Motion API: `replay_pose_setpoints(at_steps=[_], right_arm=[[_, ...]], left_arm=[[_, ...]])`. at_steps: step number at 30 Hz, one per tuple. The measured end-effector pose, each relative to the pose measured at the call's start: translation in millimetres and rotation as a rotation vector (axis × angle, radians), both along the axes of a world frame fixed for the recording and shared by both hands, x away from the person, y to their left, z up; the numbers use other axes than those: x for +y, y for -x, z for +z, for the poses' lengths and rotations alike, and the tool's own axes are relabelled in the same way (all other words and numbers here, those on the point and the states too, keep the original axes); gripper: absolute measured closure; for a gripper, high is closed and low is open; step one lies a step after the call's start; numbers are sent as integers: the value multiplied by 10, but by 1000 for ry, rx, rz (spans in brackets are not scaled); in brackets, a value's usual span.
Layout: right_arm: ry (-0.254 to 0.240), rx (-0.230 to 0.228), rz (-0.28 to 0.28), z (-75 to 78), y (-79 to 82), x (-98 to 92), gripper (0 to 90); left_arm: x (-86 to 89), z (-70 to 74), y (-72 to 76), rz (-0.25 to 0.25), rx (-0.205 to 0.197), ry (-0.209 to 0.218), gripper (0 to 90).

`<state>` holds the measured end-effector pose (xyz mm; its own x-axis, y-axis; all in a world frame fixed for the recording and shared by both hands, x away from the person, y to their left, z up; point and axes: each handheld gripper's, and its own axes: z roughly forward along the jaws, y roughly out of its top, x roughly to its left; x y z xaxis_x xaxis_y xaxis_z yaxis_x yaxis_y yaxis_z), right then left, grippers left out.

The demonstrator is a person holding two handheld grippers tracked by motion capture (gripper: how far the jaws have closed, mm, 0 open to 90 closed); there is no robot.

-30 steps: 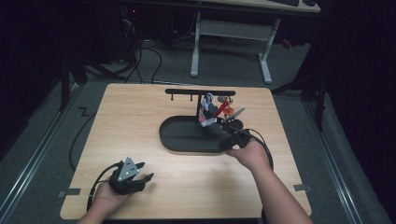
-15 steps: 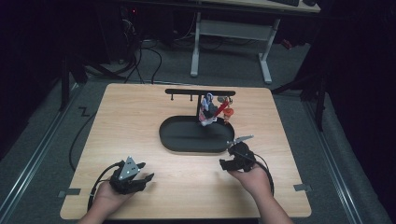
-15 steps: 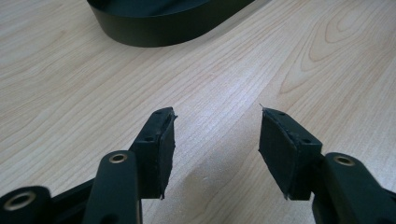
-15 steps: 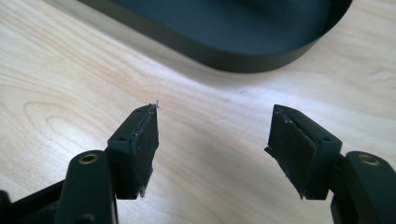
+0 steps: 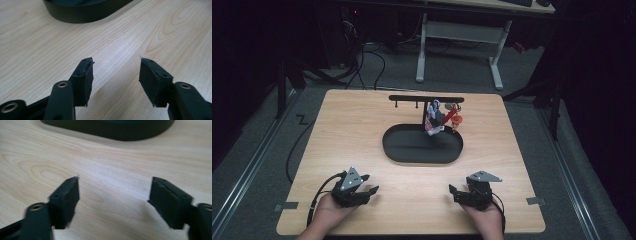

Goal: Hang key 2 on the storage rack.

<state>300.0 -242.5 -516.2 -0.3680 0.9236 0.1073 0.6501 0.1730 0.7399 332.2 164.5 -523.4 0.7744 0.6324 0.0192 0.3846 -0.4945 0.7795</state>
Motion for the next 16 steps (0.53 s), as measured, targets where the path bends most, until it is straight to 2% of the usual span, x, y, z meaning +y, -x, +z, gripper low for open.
replay_pose_setpoints(at_steps=[1, 2, 3, 4, 7, 10, 12, 16], right_arm=[[-6, -14, -6, -7, 10, -22, 236], [-36, -27, -8, -16, 15, -35, 235], [-71, -21, -13, -11, 13, -40, 231], [-86, -32, -15, -3, 6, -41, 230], [-55, -74, -10, 23, 10, -10, 226], [-55, -67, -2, 10, 6, 9, 228], [-46, -64, -5, 0, 3, 20, 229], [-39, -67, -19, 2, 0, 20, 226]], left_arm=[[-8, -5, 1, 0, 0, -8, 436], [-15, -11, 2, 7, -2, -13, 432], [-18, -14, 1, 14, 1, -9, 430], [-19, -14, -1, 18, 5, -3, 431], [-20, -11, 1, 24, 2, 1, 430], [-16, -23, -5, 25, 2, -4, 427], [-14, -23, -3, 29, -12, -16, 409], [3, -13, -3, 26, -16, -12, 410]])
